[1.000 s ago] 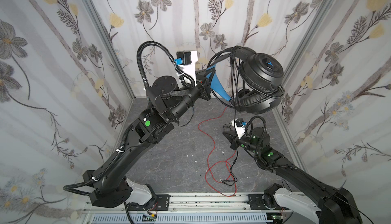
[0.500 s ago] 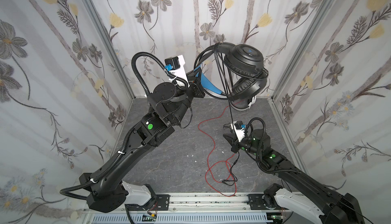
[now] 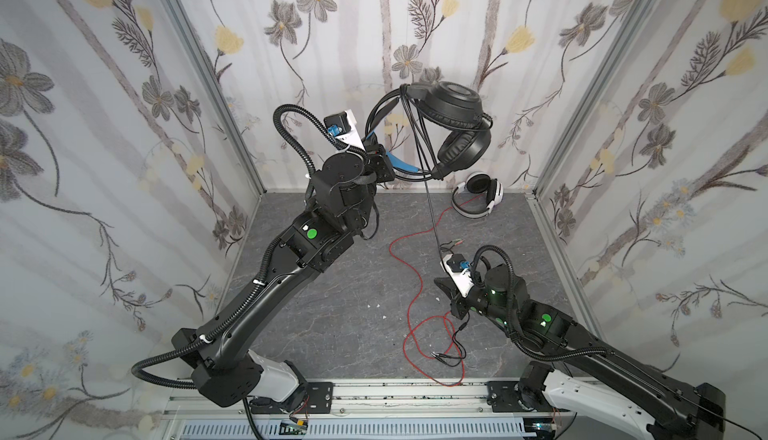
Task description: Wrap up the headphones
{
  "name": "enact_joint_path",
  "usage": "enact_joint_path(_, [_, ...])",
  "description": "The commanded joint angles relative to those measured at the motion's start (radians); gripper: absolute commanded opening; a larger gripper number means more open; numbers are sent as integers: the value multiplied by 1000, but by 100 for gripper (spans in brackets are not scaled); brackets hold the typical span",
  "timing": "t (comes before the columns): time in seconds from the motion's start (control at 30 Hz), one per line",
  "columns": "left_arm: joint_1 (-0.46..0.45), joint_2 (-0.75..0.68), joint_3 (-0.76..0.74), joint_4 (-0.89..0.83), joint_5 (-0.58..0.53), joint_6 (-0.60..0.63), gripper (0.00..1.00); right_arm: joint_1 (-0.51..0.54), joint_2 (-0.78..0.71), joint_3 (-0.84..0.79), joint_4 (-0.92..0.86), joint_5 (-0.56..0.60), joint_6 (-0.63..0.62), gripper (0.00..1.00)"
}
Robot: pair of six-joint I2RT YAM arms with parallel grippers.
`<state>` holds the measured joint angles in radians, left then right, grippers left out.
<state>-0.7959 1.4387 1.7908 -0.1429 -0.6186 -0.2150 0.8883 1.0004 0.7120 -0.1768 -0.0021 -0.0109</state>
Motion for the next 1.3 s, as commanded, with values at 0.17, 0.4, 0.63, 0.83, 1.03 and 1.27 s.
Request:
enact_joint_path(0.17, [9,64,-47,1,-172,195,0,113,25,189,-153,166,-107,0])
enact_joint_path(0.4, [9,102,-116,-60,-179,244,0,161,88,399,-253,267,-210,0])
enact_joint_path(0.63, [5,115,-147,-150,-112,281,0,162,155,568,-299,384,-349,0])
enact_joint_path(0.83, [-13,118,-168,-311,99,409,0,150,200,647,-290,516,-506,0])
enact_joint_path(1.03, [-24,90,-171,-553,294,485,0,95,228,640,-284,550,-604,0])
enact_joint_path(1.27, [-43,27,-156,-781,498,519,0,10,239,640,-259,519,-633,0])
